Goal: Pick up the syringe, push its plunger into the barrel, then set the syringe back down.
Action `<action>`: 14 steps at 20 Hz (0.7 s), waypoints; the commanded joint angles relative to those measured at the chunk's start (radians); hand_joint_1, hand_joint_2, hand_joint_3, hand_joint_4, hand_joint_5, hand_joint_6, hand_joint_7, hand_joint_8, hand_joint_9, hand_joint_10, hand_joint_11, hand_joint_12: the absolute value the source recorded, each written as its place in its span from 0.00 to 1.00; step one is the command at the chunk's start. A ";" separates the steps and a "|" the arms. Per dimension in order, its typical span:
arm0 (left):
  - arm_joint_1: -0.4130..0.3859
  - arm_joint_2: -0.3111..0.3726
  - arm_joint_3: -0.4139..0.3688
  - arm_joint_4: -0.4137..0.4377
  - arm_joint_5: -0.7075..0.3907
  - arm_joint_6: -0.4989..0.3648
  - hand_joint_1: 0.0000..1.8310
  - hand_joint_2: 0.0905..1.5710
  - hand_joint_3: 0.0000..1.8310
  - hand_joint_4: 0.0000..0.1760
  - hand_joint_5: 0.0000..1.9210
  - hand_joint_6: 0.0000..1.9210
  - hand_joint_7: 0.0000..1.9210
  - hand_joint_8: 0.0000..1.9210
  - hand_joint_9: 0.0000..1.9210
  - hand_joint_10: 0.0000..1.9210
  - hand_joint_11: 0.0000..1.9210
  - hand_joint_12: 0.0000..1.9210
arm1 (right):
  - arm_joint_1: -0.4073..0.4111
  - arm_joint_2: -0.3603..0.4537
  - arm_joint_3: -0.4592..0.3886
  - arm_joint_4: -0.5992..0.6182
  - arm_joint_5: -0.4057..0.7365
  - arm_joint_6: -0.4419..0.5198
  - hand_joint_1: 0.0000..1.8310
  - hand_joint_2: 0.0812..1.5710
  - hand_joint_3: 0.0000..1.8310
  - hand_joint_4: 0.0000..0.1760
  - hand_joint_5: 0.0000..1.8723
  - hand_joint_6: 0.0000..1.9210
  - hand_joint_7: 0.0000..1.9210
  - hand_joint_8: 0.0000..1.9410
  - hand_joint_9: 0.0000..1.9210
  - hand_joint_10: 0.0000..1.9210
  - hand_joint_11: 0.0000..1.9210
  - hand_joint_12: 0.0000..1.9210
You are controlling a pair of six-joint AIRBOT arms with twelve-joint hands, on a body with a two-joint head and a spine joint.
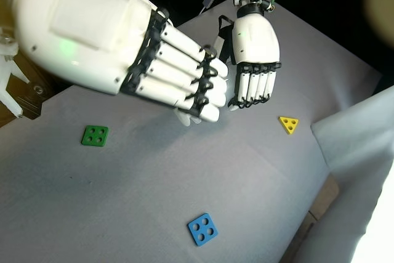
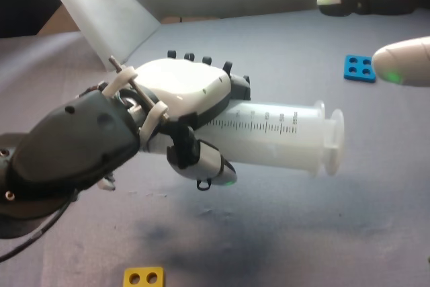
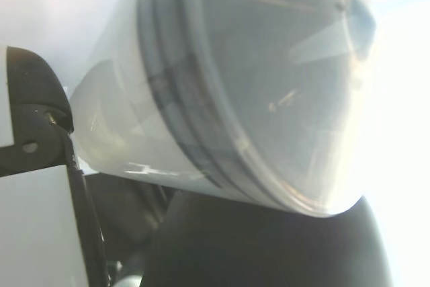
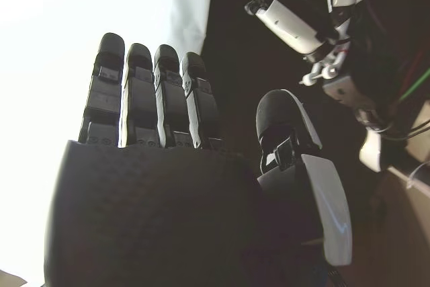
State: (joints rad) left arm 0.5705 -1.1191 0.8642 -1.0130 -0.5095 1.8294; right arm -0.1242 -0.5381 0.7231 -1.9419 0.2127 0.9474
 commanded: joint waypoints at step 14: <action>0.103 -0.051 0.015 0.138 -0.123 -0.100 0.65 0.78 0.00 0.00 0.43 0.57 0.35 0.86 0.31 0.74 0.26 0.75 | -0.001 0.004 0.040 0.533 0.304 -0.465 0.00 0.90 0.00 0.00 0.11 0.00 0.09 0.00 0.06 0.00 0.00 0.19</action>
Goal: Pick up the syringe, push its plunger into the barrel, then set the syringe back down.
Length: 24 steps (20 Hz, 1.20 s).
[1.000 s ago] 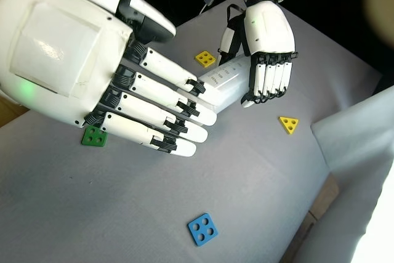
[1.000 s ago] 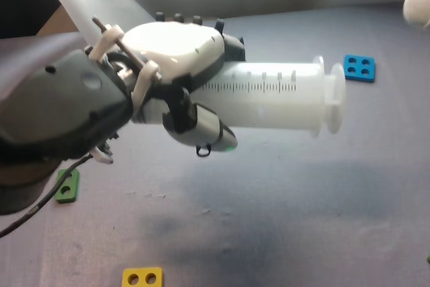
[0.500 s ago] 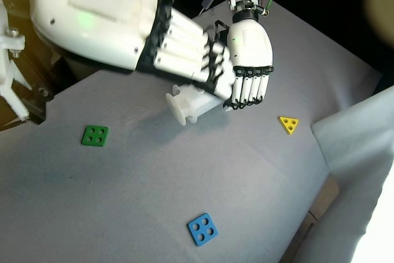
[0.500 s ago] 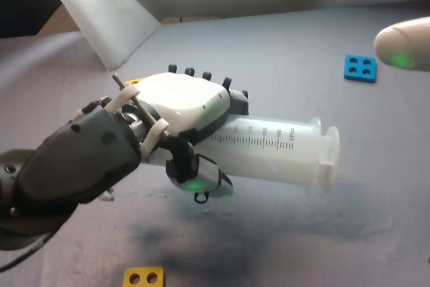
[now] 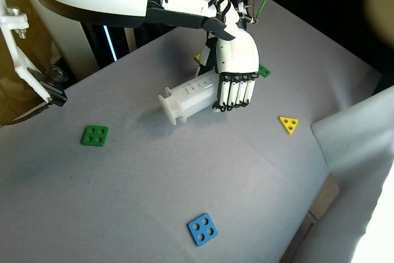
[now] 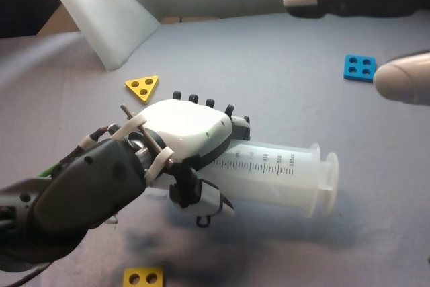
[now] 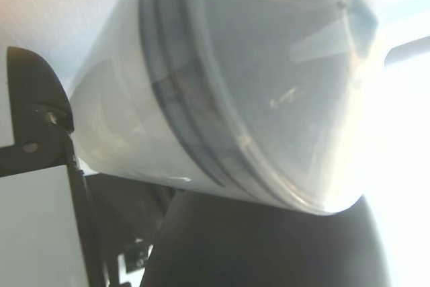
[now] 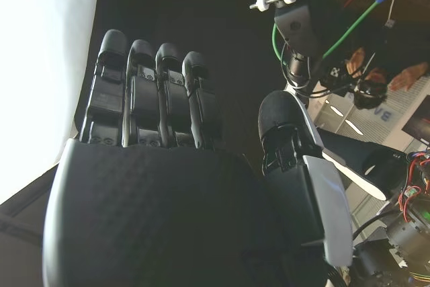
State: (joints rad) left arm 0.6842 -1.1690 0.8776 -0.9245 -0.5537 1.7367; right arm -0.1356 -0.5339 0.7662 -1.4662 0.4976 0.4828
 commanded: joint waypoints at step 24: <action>-0.023 0.006 0.003 0.053 -0.082 -0.020 0.06 0.42 0.00 0.00 0.01 0.00 0.00 0.00 0.01 0.00 0.00 0.10 | -0.023 0.008 -0.066 0.057 0.008 -0.047 0.00 0.91 0.00 0.00 0.11 0.00 0.08 0.00 0.05 0.00 0.00 0.18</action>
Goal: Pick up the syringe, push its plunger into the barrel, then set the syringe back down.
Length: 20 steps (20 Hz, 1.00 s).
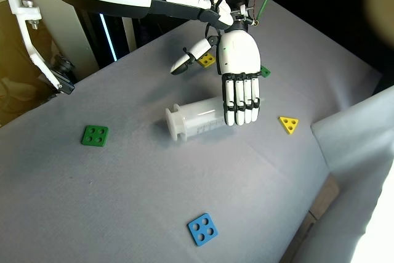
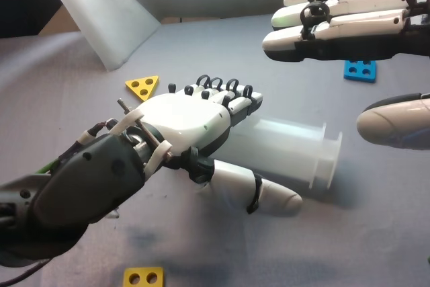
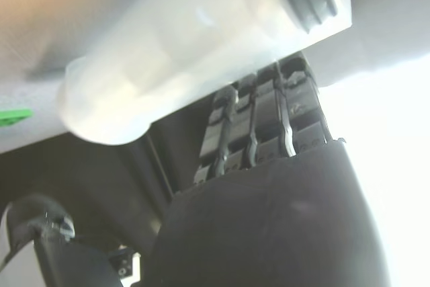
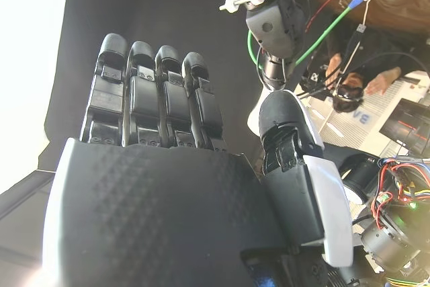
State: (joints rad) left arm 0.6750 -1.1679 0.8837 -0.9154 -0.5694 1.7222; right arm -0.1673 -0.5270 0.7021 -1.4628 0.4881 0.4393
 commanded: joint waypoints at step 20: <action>-0.313 0.305 -0.030 1.687 0.068 -1.476 0.23 0.87 0.01 0.00 0.29 0.87 0.28 0.90 0.22 0.90 0.11 0.89 | 0.001 -0.076 0.140 0.106 0.321 -0.293 0.00 0.94 0.00 0.00 0.30 0.33 0.30 0.46 0.22 0.58 0.04 0.81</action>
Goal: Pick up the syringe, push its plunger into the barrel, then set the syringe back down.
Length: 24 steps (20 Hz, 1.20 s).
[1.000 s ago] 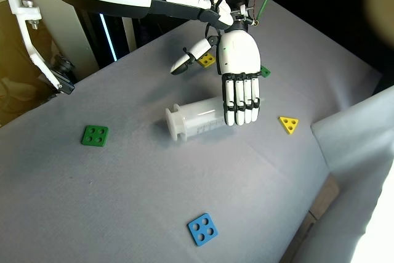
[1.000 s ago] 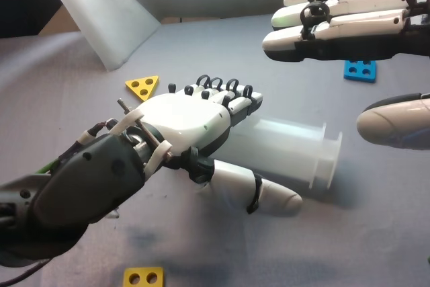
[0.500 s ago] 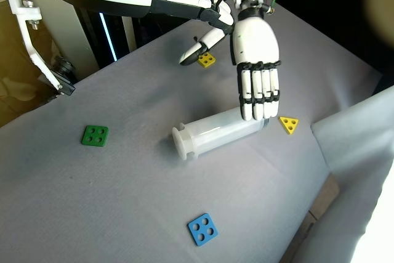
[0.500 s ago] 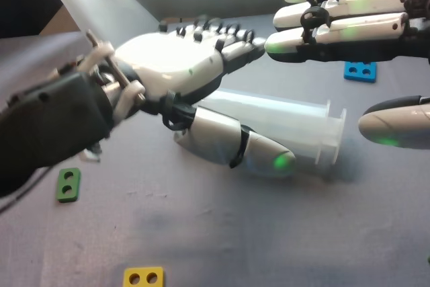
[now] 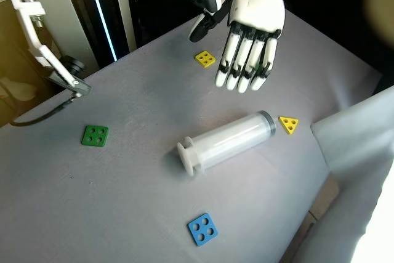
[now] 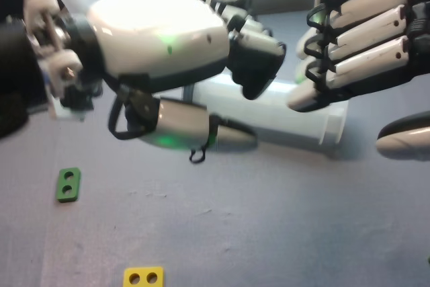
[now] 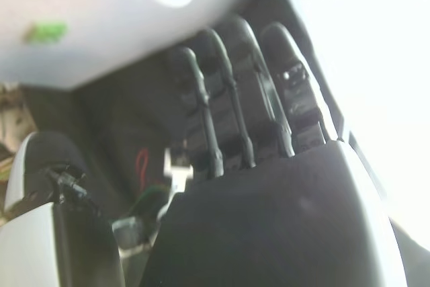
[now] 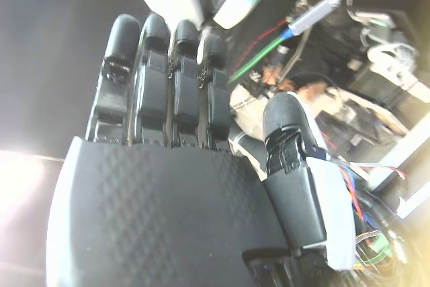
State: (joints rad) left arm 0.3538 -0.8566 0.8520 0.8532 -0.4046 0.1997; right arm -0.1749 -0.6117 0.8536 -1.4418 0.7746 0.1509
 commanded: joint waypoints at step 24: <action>-0.275 0.173 -0.025 0.721 -0.162 -0.587 0.18 1.00 0.06 0.00 0.33 1.00 0.36 1.00 0.34 1.00 0.35 1.00 | 0.001 -0.031 0.010 0.085 0.079 -0.036 0.16 1.00 0.03 0.00 0.33 1.00 0.34 1.00 0.34 1.00 0.36 1.00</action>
State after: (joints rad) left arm 0.0921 -0.6868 0.8318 1.6314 -0.5697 -0.3904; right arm -0.1825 -0.6415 0.8669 -1.4410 0.8276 0.1211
